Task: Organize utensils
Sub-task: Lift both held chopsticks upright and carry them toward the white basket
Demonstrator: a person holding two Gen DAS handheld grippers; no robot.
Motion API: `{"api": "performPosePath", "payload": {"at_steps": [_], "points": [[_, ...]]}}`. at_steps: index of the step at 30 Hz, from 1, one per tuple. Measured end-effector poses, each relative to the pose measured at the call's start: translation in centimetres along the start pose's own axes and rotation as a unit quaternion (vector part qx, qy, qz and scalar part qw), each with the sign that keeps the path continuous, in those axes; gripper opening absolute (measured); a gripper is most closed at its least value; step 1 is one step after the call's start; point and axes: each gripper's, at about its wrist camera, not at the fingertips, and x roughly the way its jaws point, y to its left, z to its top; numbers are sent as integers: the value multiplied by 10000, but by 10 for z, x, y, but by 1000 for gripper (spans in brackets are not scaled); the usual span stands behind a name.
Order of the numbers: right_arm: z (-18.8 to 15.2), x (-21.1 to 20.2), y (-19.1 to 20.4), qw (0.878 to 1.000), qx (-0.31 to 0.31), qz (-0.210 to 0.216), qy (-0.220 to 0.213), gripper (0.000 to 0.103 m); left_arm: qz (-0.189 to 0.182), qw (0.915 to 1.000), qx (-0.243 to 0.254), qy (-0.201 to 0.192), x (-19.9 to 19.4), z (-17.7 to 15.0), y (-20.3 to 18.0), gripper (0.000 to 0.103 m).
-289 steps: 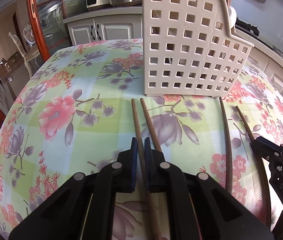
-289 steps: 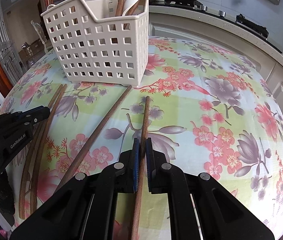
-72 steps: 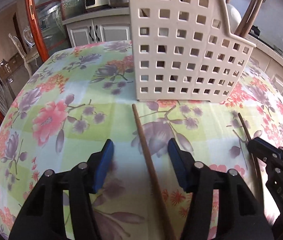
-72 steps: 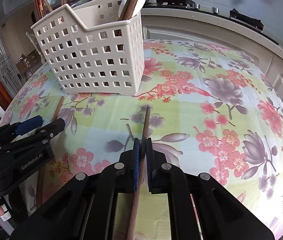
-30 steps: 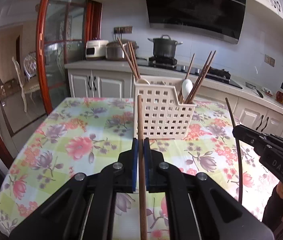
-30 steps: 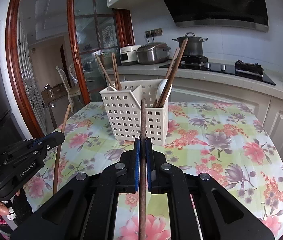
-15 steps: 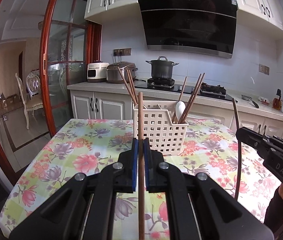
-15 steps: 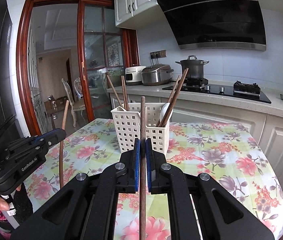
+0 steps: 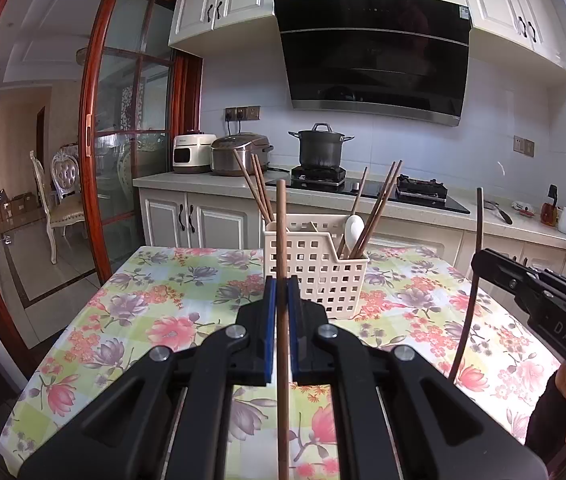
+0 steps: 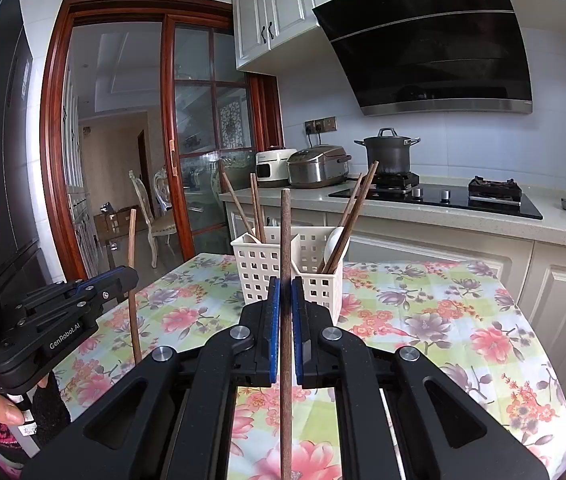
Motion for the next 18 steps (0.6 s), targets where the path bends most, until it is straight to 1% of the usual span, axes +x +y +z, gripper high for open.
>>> {"api": "performPosePath", "payload": {"at_steps": [9, 18], "points": [[1, 0, -2, 10000, 35, 23, -7, 6, -64, 9999, -61, 109, -1, 3, 2, 6], [4, -4, 0, 10000, 8, 36, -64, 6, -114, 9998, -116, 116, -4, 4, 4, 6]]}}
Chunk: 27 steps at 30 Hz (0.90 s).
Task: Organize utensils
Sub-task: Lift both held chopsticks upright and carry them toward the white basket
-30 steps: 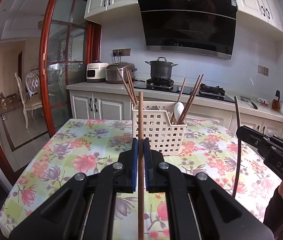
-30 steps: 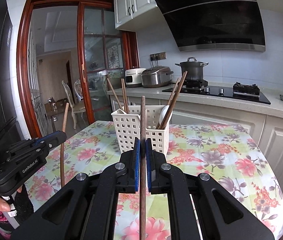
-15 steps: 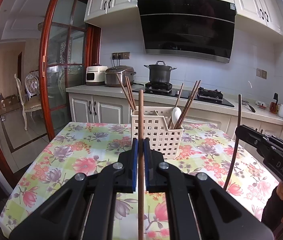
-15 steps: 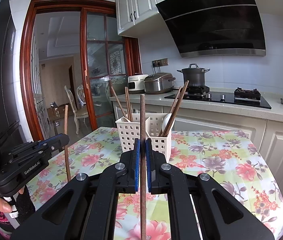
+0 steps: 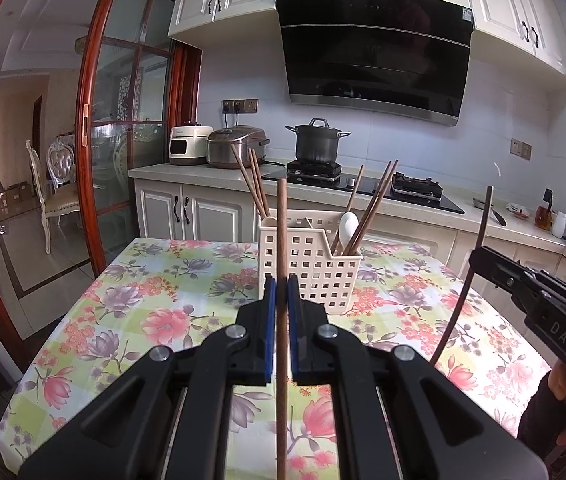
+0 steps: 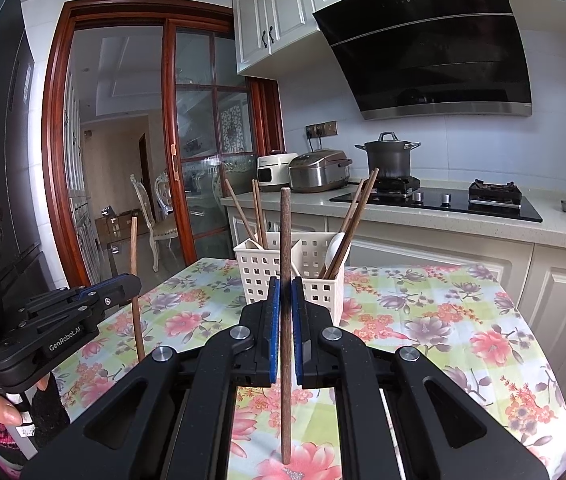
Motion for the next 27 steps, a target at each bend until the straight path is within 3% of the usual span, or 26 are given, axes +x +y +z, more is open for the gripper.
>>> {"api": "performPosePath", "payload": {"at_steps": [27], "points": [[-1, -13, 7, 9999, -150, 76, -34, 6, -108, 9999, 21, -104, -25, -1, 0, 6]]}}
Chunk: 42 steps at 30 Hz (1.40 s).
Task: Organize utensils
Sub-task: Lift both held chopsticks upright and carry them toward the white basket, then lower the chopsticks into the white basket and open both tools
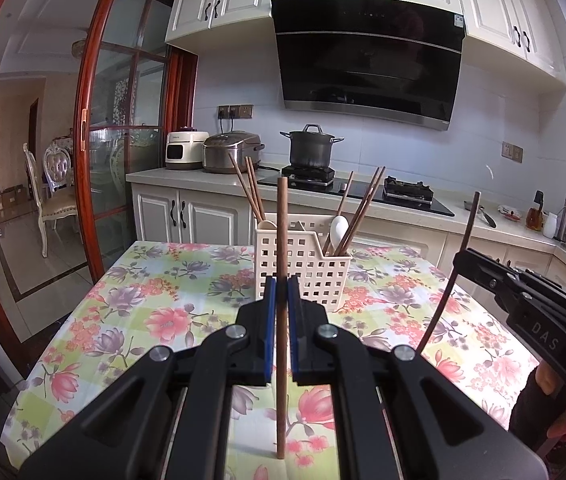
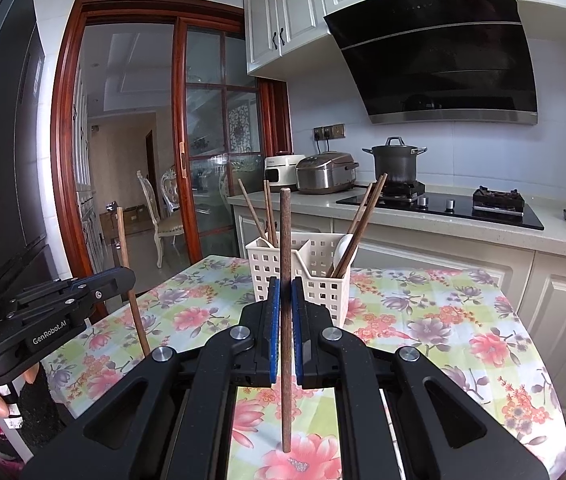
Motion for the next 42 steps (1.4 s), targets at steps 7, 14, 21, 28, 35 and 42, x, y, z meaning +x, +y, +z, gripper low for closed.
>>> {"api": "performPosePath", "payload": {"at_steps": [7, 14, 21, 28, 35, 42], "points": [[12, 0, 0, 9999, -59, -19, -119, 6, -22, 9999, 44, -90, -3, 10, 0, 6], [29, 4, -4, 9997, -84, -43, -225, 6, 14, 9997, 157, -173, 1, 24, -3, 6], [45, 18, -8, 9996, -192, -89, -190, 6, 40, 9992, 233, -312, 8, 44, -6, 6], [70, 38, -14, 9996, -187, -117, -159, 6, -106, 9994, 183, -257, 29, 78, -7, 6], [94, 62, -27, 9999, -18, -120, -38, 6, -151, 9997, 136, -155, 51, 108, -5, 6], [115, 90, -29, 9996, 37, -283, 29, 6, -101, 9996, 81, -242, 68, 145, -6, 6]]}}
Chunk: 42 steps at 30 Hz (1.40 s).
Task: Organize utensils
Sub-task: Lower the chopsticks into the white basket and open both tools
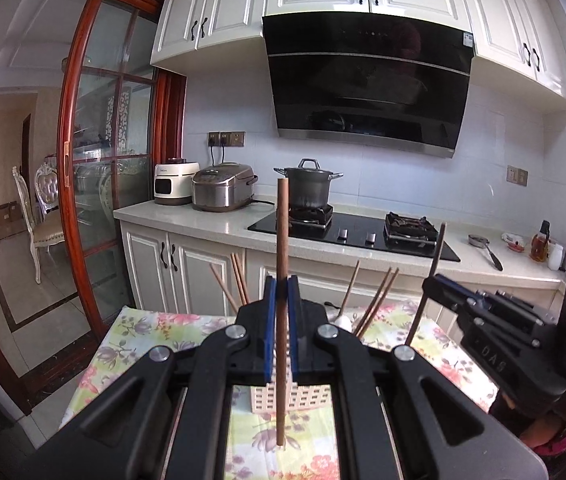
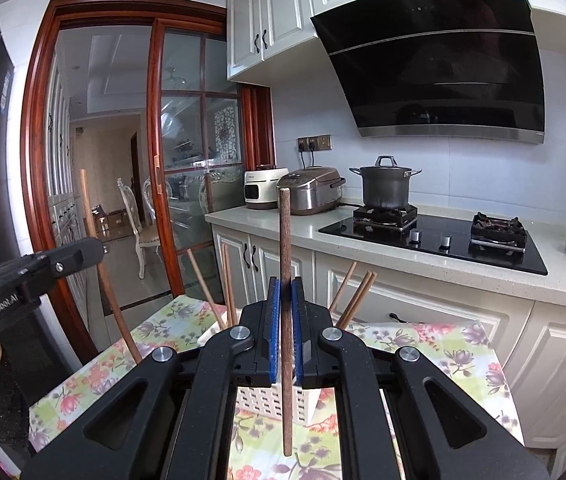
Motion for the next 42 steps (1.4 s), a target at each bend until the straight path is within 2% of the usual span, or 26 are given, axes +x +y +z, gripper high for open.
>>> {"api": "performPosePath", "payload": {"at_steps": [11, 19, 24, 32, 38, 42], "points": [[37, 37, -6, 9995, 204, -214, -81, 6, 233, 9992, -197, -265, 33, 53, 3, 6], [44, 66, -6, 9994, 252, -248, -65, 6, 265, 9987, -339, -259, 74, 70, 2, 6], [43, 85, -4, 9994, 284, -180, 2, 6, 314, 9989, -328, -75, 106, 65, 3, 6], [27, 123, -11, 9985, 376, -114, 368, 6, 173, 9960, -674, 553, 159, 40, 27, 6], [11, 141, -18, 9967, 506, -64, 633, 7, 155, 9940, -638, 874, 177, 19, 38, 6], [9, 144, -19, 9964, 512, -52, 674, 14, 208, 9943, -605, 854, 172, 18, 42, 7]]}}
